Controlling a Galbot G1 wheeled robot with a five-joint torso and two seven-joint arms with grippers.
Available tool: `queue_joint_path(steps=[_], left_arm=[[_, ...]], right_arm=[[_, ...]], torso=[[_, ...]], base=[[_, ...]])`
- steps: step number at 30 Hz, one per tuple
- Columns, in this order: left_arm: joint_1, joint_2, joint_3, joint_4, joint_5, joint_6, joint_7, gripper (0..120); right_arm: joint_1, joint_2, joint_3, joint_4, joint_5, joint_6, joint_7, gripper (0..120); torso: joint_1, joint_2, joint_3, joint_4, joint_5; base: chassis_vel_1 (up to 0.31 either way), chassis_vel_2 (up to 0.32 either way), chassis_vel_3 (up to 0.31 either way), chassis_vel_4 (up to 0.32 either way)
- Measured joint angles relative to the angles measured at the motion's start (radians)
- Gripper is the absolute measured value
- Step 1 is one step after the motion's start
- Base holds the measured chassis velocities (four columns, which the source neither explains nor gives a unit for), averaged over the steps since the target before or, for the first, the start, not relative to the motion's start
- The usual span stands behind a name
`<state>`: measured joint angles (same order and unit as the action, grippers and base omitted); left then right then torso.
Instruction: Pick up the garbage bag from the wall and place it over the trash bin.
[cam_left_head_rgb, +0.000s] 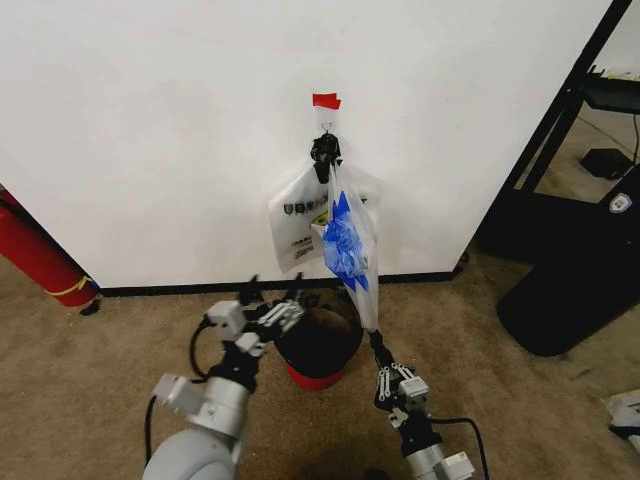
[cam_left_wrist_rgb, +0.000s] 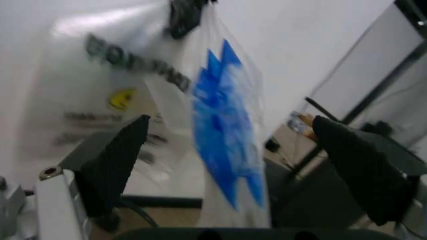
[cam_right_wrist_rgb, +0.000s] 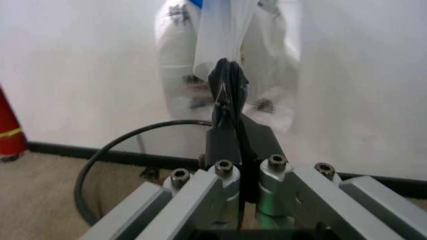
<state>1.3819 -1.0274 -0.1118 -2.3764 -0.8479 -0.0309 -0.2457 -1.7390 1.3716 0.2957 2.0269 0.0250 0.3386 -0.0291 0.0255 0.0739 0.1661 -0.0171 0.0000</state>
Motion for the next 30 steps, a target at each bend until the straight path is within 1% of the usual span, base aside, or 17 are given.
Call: queue_joint_path(steps=[1,2,3,4,6,8,10,12,14,16,18,19,20,24,26,28,30], left_arm=[[-0.022,0.016,0.010,0.002,-0.044,0.011,0.002,97],[-0.042,0.026,0.018,0.010,-0.071,0.017,0.002,97],[-0.067,0.036,0.027,0.024,-0.098,0.023,0.001,97],[-0.067,0.036,0.027,0.024,-0.098,0.023,0.001,97],[-0.118,0.049,0.042,0.064,-0.141,0.030,-0.001,97],[-0.158,0.052,0.049,0.100,-0.178,0.036,-0.002,96],[-0.215,0.047,0.055,0.146,-0.231,0.046,-0.008,90],[-0.238,0.041,0.057,0.162,-0.253,0.049,-0.010,88],[-0.281,0.028,0.052,0.181,-0.307,0.057,-0.014,78],[-0.291,0.025,0.048,0.181,-0.334,0.059,-0.015,69],[-0.289,0.025,0.045,0.180,-0.347,0.063,-0.006,62],[-0.289,0.025,0.045,0.180,-0.347,0.063,-0.006,62],[-0.282,0.025,0.044,0.179,-0.345,0.064,0.005,58],[-0.259,0.019,0.050,0.184,-0.319,0.074,0.030,41],[-0.260,0.013,0.057,0.184,-0.317,0.082,0.034,33],[-0.262,0.010,0.063,0.184,-0.316,0.091,0.034,32],[-0.267,0.005,0.074,0.185,-0.315,0.104,0.034,39]], right_arm=[[-0.004,-0.004,-0.003,-0.001,-0.010,0.009,0.000,0],[-0.009,-0.004,-0.002,0.000,-0.014,0.015,0.000,0],[-0.015,-0.003,0.001,0.003,-0.018,0.021,0.000,0],[-0.015,-0.003,0.001,0.003,-0.018,0.021,0.000,0],[-0.023,0.000,0.007,0.012,-0.020,0.027,-0.001,0],[-0.027,0.001,0.012,0.021,-0.020,0.029,-0.003,0],[-0.031,0.003,0.017,0.031,-0.018,0.029,-0.003,0],[-0.031,0.003,0.020,0.035,-0.017,0.029,-0.003,0],[-0.030,0.005,0.030,0.039,-0.010,0.026,-0.003,0],[-0.029,0.004,0.036,0.039,-0.005,0.024,-0.003,0],[-0.029,0.002,0.039,0.039,-0.003,0.023,-0.002,0],[-0.029,0.002,0.039,0.039,-0.003,0.023,-0.002,0],[-0.029,0.000,0.040,0.037,-0.001,0.023,-0.001,0],[-0.032,0.000,0.032,0.036,0.009,0.019,0.004,0],[-0.033,0.000,0.030,0.036,0.010,0.018,0.005,0],[-0.033,-0.001,0.031,0.036,0.010,0.017,0.006,0],[-0.034,-0.002,0.031,0.041,0.012,0.016,0.007,0]], torso=[[0.000,0.000,0.000,0.0006,0.0003],[0.000,0.000,0.000,0.0006,0.0001],[0.000,0.000,0.000,0.0001,0.0000],[0.000,0.000,0.000,0.0001,0.0000],[0.000,0.000,0.000,-0.0005,0.0001],[0.000,0.000,0.000,0.0000,0.0000],[0.000,0.000,0.000,0.0000,-0.0001],[0.000,0.000,0.000,-0.0002,-0.0001],[0.000,0.000,0.000,-0.0001,0.0001],[0.000,0.000,0.000,0.0000,0.0000],[0.000,0.000,0.000,0.0001,0.0000],[0.000,0.000,0.000,0.0001,0.0000],[0.000,0.000,0.000,0.0000,0.0001],[0.000,0.000,0.000,0.0003,0.0001],[0.000,0.000,0.000,0.0000,0.0000],[0.000,0.000,0.000,0.0000,0.0002],[0.000,0.000,0.000,0.0000,0.0001]], base=[[0.000,0.000,0.000,0.000],[0.000,0.000,0.000,0.000],[0.000,0.000,0.000,0.000],[0.000,0.000,0.000,0.000],[0.000,0.000,0.000,0.000],[0.000,0.000,0.000,0.000],[0.000,0.000,0.000,0.000],[0.000,0.000,0.000,0.000],[0.000,0.000,0.000,0.000],[0.000,0.000,0.000,0.000],[0.000,0.000,0.000,0.000],[0.000,0.000,0.000,0.000],[0.000,0.000,0.000,0.000],[0.000,0.000,0.000,0.000],[0.000,0.000,0.000,0.000],[0.000,0.000,0.000,0.000],[0.000,0.000,0.000,0.000]])
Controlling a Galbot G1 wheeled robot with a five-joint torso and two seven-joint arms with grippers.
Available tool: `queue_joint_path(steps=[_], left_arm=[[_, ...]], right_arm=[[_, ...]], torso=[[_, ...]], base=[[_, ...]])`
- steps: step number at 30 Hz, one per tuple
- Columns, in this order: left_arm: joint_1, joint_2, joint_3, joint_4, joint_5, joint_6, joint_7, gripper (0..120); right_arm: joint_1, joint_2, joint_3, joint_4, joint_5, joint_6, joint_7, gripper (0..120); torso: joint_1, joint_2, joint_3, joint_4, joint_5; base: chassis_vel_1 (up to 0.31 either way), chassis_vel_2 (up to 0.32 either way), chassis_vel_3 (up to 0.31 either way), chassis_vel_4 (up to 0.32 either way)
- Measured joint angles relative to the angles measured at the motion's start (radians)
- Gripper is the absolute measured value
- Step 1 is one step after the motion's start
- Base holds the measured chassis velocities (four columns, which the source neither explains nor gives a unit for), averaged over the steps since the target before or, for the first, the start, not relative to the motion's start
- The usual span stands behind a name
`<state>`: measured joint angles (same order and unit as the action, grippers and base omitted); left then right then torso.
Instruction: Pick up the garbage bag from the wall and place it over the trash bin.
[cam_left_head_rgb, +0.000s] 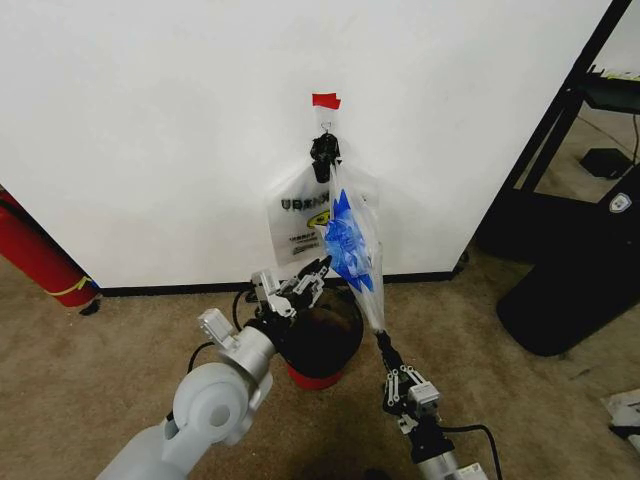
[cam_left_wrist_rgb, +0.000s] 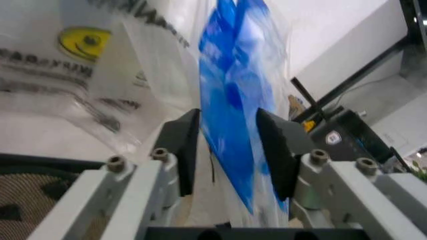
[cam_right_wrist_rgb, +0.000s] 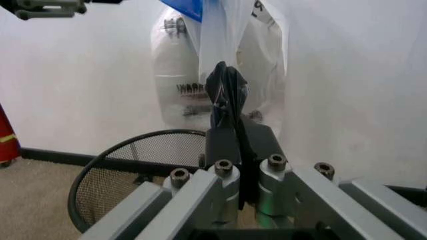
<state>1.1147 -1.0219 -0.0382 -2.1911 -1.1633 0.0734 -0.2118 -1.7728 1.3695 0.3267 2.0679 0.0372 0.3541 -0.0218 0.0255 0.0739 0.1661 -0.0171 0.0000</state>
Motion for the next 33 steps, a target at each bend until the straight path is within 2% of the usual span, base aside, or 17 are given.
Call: queue_joint_path(steps=[2,5,13,18,24,26,28,33], left_arm=[[-0.007,-0.006,0.007,0.015,0.001,0.004,-0.006,48],[-0.015,-0.015,0.008,0.028,-0.006,0.005,-0.013,52],[-0.028,-0.043,0.010,0.032,-0.033,0.007,-0.020,49],[-0.036,-0.049,0.019,0.033,-0.036,0.007,-0.020,39],[-0.052,-0.046,0.049,0.062,-0.022,-0.007,-0.008,14],[-0.053,-0.048,0.049,0.065,-0.022,-0.009,-0.008,10],[-0.059,-0.055,0.050,0.070,-0.022,-0.012,-0.008,1],[-0.066,-0.065,0.050,0.069,-0.027,-0.015,-0.011,0]], right_arm=[[-0.002,-0.001,0.001,0.008,0.005,-0.003,0.000,0],[-0.004,-0.001,0.005,0.013,0.006,-0.005,0.000,0],[-0.002,0.002,0.017,-0.008,0.008,-0.001,0.002,0],[-0.003,0.003,0.008,-0.006,0.019,-0.007,0.005,0],[-0.001,0.004,0.007,-0.001,0.025,-0.011,0.007,0],[-0.001,0.005,0.007,0.001,0.025,-0.012,0.007,0],[-0.002,0.006,0.011,0.004,0.025,-0.014,0.008,0],[-0.002,0.004,0.021,0.006,0.029,-0.015,0.011,0]], torso=[[0.000,0.000,0.000,0.0000,0.0000],[0.000,0.000,0.000,0.0000,0.0000],[0.000,0.000,0.000,0.0000,0.0000],[0.000,0.000,0.000,0.0000,0.0000],[0.000,0.000,0.000,0.0001,0.0000],[0.000,0.000,0.000,0.0000,0.0000],[0.000,0.000,0.000,0.0000,0.0000],[0.000,0.000,0.000,0.0000,0.0000]], base=[[0.000,0.000,0.000,0.000],[0.000,0.000,0.000,0.000],[0.000,0.000,0.000,0.000],[0.000,0.000,0.000,0.000],[0.000,0.000,0.000,0.000],[0.000,0.000,0.000,0.000],[0.000,0.000,0.000,0.000],[0.000,0.000,0.000,0.000]])
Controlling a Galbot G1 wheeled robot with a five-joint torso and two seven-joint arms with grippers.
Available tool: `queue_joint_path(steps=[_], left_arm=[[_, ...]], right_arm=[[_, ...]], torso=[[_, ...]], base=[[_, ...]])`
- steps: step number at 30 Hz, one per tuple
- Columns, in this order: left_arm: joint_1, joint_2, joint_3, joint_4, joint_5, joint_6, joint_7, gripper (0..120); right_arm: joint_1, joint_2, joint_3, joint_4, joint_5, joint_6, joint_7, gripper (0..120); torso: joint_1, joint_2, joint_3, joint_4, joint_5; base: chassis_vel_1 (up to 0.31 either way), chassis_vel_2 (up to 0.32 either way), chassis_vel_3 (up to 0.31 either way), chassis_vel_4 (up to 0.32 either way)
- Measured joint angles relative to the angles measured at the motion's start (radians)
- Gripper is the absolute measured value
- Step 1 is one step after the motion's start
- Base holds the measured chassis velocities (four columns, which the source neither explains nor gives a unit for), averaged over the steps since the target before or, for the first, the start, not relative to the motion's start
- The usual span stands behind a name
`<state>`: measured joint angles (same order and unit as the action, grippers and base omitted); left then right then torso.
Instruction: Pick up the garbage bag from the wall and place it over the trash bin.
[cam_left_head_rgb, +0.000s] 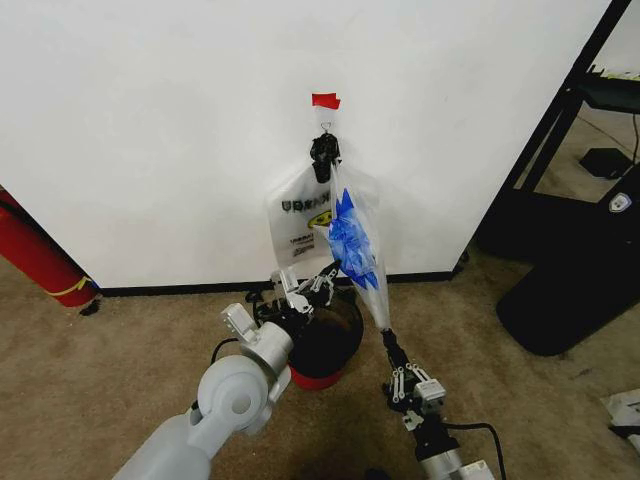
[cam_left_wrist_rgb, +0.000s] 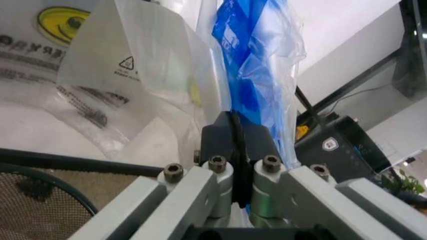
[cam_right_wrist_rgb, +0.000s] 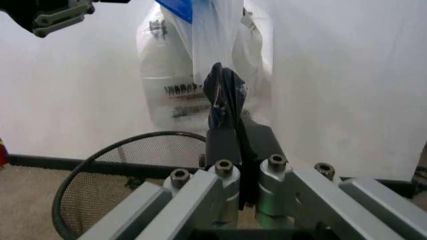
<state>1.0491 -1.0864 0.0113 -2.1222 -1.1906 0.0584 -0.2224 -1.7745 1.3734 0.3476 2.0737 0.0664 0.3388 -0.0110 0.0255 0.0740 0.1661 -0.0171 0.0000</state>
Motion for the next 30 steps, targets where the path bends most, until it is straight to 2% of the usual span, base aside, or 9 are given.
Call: queue_joint_path(steps=[6,11,17,22,24,28,30], left_arm=[[-0.001,-0.015,-0.001,-0.018,-0.003,-0.009,-0.009,0],[0.031,0.001,-0.035,-0.057,-0.009,-0.023,-0.018,0],[0.077,0.016,-0.070,-0.115,-0.012,-0.028,-0.020,0],[0.093,0.010,-0.074,-0.129,-0.010,-0.028,-0.024,0],[0.097,0.009,-0.073,-0.129,-0.009,-0.028,-0.024,0],[0.102,0.006,-0.070,-0.127,-0.001,-0.028,-0.024,0],[0.102,0.006,-0.069,-0.126,0.000,-0.028,-0.026,0]], right_arm=[[0.003,0.006,-0.005,-0.005,-0.001,-0.004,0.005,0],[0.010,0.008,0.000,-0.002,0.000,-0.025,0.024,1],[-0.012,-0.014,0.003,0.054,0.012,-0.050,0.025,22],[-0.033,-0.074,0.024,0.129,-0.001,-0.072,0.018,43],[-0.027,-0.097,0.033,0.139,-0.002,-0.086,0.022,47],[0.088,-0.193,0.064,0.123,0.037,-0.141,0.062,65],[0.150,-0.224,0.066,0.104,0.069,-0.160,0.067,70]], torso=[[0.000,0.000,0.000,-0.0001,0.0000],[0.000,0.000,0.000,0.0000,0.0000],[0.000,0.000,0.000,0.0002,0.0000],[0.000,0.000,0.000,-0.0002,0.0000],[0.000,0.000,0.000,-0.0002,-0.0001],[0.000,0.000,0.000,0.0000,0.0001],[0.000,0.000,0.000,0.0002,0.0004]], base=[[0.000,0.000,0.000,0.000],[0.000,0.000,0.000,0.000],[0.000,0.000,0.000,0.000],[0.000,0.000,0.000,0.000],[0.000,0.000,0.000,0.000],[0.000,0.000,0.000,0.000],[0.000,0.000,0.000,0.000]])
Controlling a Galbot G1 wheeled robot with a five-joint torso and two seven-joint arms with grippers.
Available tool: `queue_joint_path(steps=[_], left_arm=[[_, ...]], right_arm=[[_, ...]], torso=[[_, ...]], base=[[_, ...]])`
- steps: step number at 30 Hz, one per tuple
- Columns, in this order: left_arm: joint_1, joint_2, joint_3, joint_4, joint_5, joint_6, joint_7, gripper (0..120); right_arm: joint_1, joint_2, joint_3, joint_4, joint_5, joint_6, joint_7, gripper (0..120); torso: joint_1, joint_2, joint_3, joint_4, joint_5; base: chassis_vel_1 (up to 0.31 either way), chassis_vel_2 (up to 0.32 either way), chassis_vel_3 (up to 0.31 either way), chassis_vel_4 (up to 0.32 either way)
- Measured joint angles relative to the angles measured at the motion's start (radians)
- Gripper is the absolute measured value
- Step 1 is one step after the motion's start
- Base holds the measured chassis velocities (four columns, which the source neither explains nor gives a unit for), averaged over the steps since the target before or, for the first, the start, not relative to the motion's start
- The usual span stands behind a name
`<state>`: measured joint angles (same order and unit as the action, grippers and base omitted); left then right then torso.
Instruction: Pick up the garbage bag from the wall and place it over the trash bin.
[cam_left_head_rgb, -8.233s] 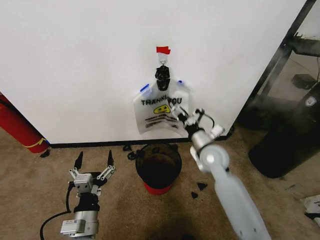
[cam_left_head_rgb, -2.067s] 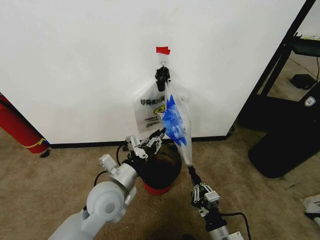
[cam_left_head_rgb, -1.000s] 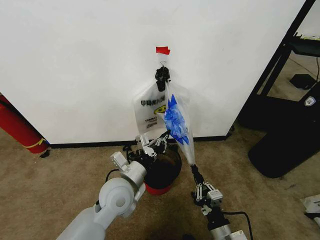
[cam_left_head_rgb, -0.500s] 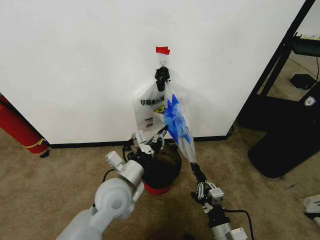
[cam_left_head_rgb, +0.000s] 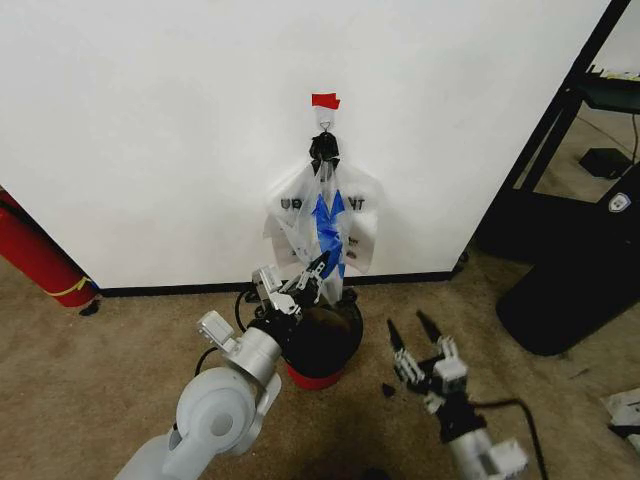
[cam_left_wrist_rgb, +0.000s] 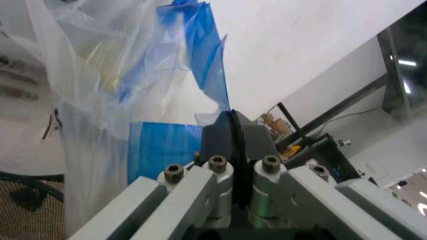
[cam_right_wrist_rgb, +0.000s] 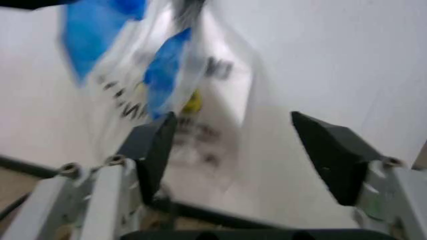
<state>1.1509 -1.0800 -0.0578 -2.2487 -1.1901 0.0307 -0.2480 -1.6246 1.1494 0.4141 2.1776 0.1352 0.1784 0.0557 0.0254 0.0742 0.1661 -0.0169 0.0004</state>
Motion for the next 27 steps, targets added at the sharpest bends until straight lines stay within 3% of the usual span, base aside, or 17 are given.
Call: queue_joint_path(steps=[2,3,7,10,17,23,27], left_arm=[[0.000,0.000,0.000,0.000,0.000,0.000,0.000,0],[-0.002,0.002,0.001,-0.002,0.001,0.001,-0.004,0],[-0.010,0.006,-0.001,-0.002,0.002,0.002,-0.007,0],[-0.013,0.011,-0.001,-0.001,0.002,0.002,-0.008,0],[-0.014,-0.001,-0.004,0.005,0.004,0.003,-0.009,0],[-0.011,-0.005,0.002,0.005,0.004,0.003,-0.009,0],[-0.009,-0.006,0.003,0.005,0.004,0.004,-0.008,0]], right_arm=[[0.008,-0.005,0.000,-0.003,0.004,-0.003,0.000,72],[0.091,-0.057,-0.006,-0.025,0.058,-0.031,-0.004,82],[0.201,-0.125,-0.048,-0.090,0.067,-0.048,-0.013,96],[0.275,-0.148,-0.088,-0.137,0.055,-0.048,-0.014,99],[0.499,-0.191,-0.248,-0.259,-0.033,-0.027,-0.027,100],[0.621,-0.151,-0.338,-0.357,-0.164,-0.017,-0.015,98],[0.664,-0.119,-0.355,-0.422,-0.265,0.003,-0.012,86]], torso=[[0.000,0.000,0.000,0.0000,0.0000],[0.000,0.000,0.000,0.0003,-0.0001],[0.000,0.000,0.000,-0.0002,0.0000],[0.000,0.000,0.000,-0.0004,-0.0001],[0.000,0.000,0.000,-0.0001,-0.0005],[0.000,0.000,0.000,-0.0002,-0.0004],[0.000,0.000,0.000,-0.0003,-0.0005]], base=[[0.000,0.000,0.000,0.000],[0.000,0.000,0.000,0.000],[0.000,0.000,0.000,0.000],[0.000,0.000,0.000,0.000],[0.000,0.000,0.000,0.000],[0.000,0.000,0.000,0.000],[0.000,0.000,0.000,0.000]])
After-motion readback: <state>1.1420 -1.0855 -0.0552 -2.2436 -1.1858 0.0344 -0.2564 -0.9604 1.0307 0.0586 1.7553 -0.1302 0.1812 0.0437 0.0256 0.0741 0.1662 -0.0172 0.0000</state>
